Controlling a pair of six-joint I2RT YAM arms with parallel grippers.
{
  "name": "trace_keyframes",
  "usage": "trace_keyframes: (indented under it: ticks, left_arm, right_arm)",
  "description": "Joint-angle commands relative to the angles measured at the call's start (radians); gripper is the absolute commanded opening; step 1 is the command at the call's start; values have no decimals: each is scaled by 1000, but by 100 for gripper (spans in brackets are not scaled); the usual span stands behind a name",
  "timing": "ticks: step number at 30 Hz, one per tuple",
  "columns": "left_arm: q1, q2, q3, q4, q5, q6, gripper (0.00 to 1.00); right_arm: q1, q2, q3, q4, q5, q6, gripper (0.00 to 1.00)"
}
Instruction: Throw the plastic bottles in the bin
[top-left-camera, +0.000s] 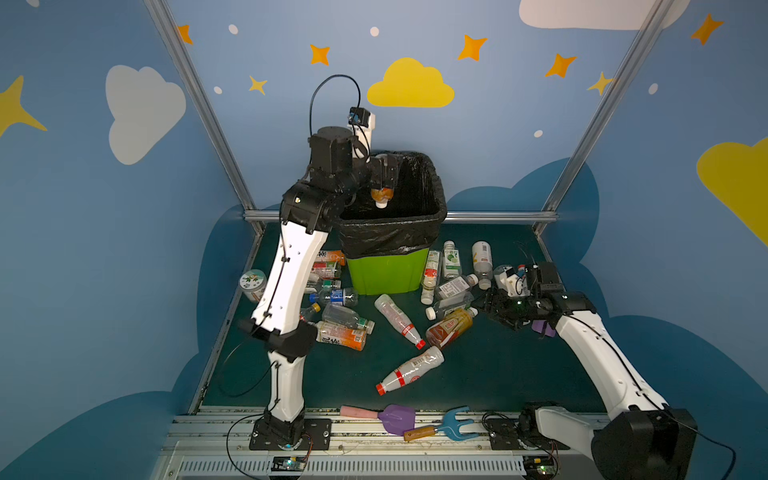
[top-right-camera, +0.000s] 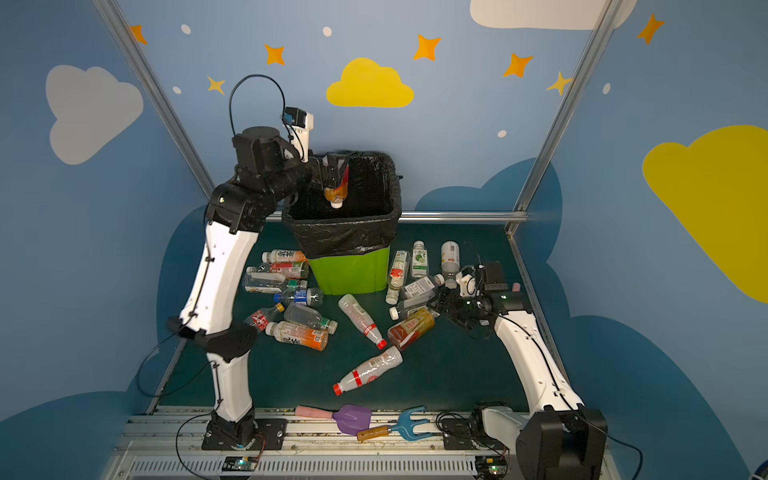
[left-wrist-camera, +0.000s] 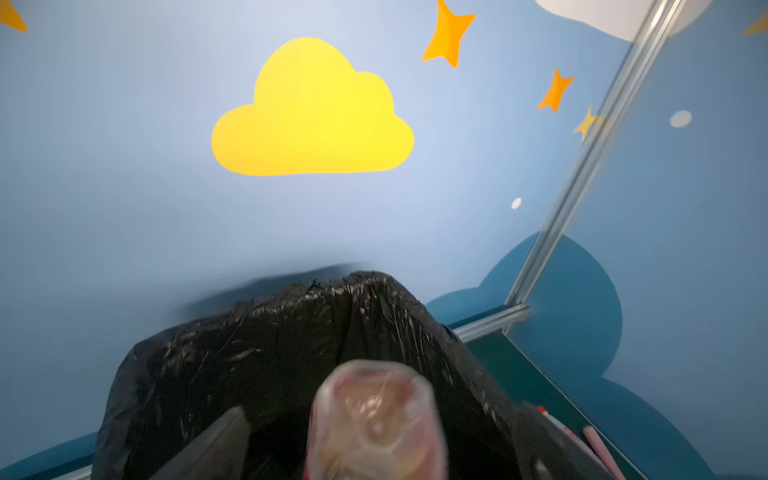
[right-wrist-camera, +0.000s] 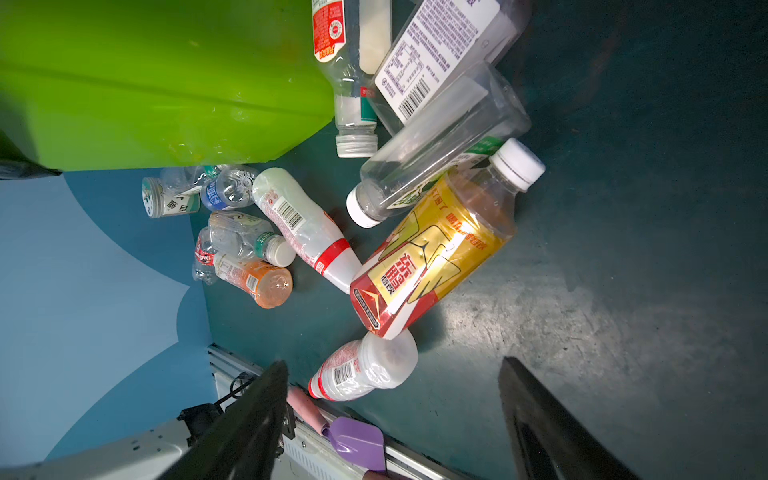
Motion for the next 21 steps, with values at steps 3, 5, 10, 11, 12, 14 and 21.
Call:
trace_keyframes:
  ticks: [3,5,10,11,12,14,21]
  left_arm:
    - [-40,-242,-190,-82,-112,-47,100]
    - [-39,-451,-529,64,-148,-77,100]
    - [3,-817,-1074,116,-319,-177,100]
    - [7,-863,-1142,95,-338,-199,100]
    - [9,-912,-1221,71,-345,-222,100]
    - [8,-988,-1362,32,-333,-279,100]
    - [-28,-1145,-1821,66,-132,-498,100]
  right_arm:
    - [-5,-42,-27,-11,-3,14,79]
    - [-5,-46,-40,-13,-5,17,79]
    - [-6,-43,-59,-32,-13,16,79]
    - [-6,-43,-61,-37,-14,14,79]
    - [-5,-42,-64,-44,-16,13,79]
    - [-4,-41,-73,-54,-17,11,79]
    - [21,-50,-167,-16,-56,77,79]
